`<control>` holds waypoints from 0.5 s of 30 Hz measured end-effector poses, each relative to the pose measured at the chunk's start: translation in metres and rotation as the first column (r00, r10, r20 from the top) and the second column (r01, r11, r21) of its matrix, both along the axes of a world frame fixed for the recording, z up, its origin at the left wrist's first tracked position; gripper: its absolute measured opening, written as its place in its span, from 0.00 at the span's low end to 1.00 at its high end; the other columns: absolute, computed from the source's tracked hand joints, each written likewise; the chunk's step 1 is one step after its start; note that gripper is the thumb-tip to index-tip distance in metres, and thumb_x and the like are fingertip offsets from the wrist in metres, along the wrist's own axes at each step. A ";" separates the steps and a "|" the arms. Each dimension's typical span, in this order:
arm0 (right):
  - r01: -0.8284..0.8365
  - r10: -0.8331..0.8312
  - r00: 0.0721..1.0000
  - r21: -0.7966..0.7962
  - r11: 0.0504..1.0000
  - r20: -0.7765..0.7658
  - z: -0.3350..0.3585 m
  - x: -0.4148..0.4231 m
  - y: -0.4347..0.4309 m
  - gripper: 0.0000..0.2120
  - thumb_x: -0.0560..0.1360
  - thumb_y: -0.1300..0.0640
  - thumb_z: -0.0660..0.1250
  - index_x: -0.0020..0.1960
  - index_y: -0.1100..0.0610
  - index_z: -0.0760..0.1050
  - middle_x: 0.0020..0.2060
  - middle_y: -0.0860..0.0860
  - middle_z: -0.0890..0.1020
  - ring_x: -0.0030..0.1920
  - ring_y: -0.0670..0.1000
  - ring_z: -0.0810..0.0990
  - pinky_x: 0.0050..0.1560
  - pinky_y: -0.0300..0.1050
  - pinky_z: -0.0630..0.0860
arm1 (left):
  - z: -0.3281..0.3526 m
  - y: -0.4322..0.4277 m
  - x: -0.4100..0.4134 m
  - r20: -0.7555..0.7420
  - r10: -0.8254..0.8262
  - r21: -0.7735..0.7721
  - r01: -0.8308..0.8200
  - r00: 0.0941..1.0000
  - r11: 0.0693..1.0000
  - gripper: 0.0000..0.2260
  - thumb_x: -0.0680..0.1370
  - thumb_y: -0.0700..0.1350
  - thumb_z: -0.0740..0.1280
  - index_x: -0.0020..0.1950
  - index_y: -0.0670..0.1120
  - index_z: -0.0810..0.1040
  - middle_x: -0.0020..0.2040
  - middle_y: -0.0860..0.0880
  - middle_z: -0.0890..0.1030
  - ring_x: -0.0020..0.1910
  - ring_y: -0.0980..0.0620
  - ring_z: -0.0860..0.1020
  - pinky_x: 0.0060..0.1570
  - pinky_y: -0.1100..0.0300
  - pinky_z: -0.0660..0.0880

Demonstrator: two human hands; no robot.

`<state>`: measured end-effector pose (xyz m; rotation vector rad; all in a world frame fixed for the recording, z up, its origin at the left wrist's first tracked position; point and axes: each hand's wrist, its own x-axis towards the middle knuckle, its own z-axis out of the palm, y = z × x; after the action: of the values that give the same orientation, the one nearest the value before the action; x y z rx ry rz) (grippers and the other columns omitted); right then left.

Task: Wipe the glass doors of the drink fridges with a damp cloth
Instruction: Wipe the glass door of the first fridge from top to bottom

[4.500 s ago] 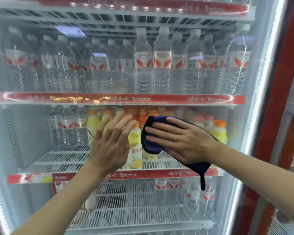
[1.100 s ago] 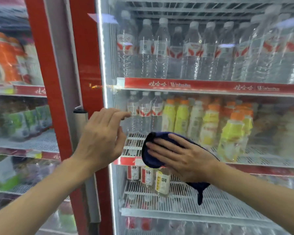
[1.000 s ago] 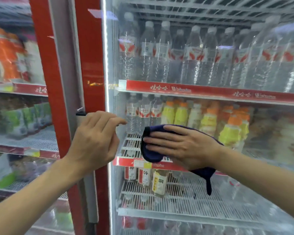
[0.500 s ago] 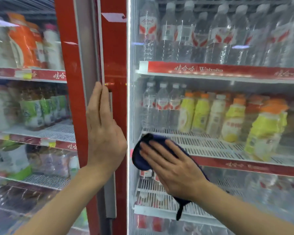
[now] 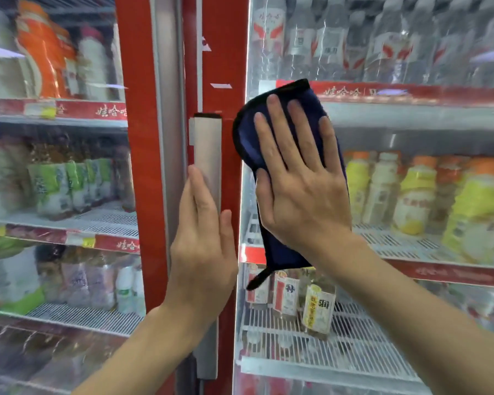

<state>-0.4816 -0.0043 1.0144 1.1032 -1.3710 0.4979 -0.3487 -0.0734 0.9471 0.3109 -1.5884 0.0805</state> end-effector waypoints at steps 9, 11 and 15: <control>-0.014 0.025 0.998 0.177 0.984 -0.062 -0.119 0.007 0.001 0.32 0.83 0.47 0.60 0.83 0.57 0.57 0.83 0.54 0.55 0.83 0.55 0.52 0.82 0.60 0.51 | -0.030 0.005 0.014 -0.062 -0.301 0.075 0.305 0.952 0.949 0.26 0.83 0.42 0.53 0.80 0.35 0.57 0.74 0.51 0.71 0.71 0.59 0.72 0.66 0.72 0.66; -0.041 0.064 0.992 0.196 0.980 -0.111 -0.107 0.005 -0.003 0.32 0.83 0.46 0.60 0.83 0.55 0.58 0.83 0.53 0.56 0.83 0.53 0.53 0.82 0.59 0.53 | -0.039 0.003 0.018 -0.070 -0.325 0.047 0.328 0.943 0.943 0.25 0.83 0.43 0.53 0.80 0.36 0.59 0.77 0.57 0.64 0.76 0.64 0.65 0.70 0.72 0.62; -0.095 0.095 0.995 0.021 0.995 -0.008 -0.057 0.021 -0.024 0.29 0.85 0.47 0.54 0.83 0.56 0.57 0.83 0.54 0.57 0.83 0.53 0.53 0.82 0.59 0.51 | -0.050 0.005 0.015 -0.250 -0.336 0.052 0.359 0.908 0.932 0.22 0.83 0.42 0.55 0.78 0.45 0.66 0.73 0.57 0.71 0.73 0.56 0.70 0.69 0.65 0.67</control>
<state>-0.4606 -0.0288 0.9579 1.1906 -1.3229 0.5480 -0.3337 -0.0684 0.8969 0.1021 -1.3881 -0.3023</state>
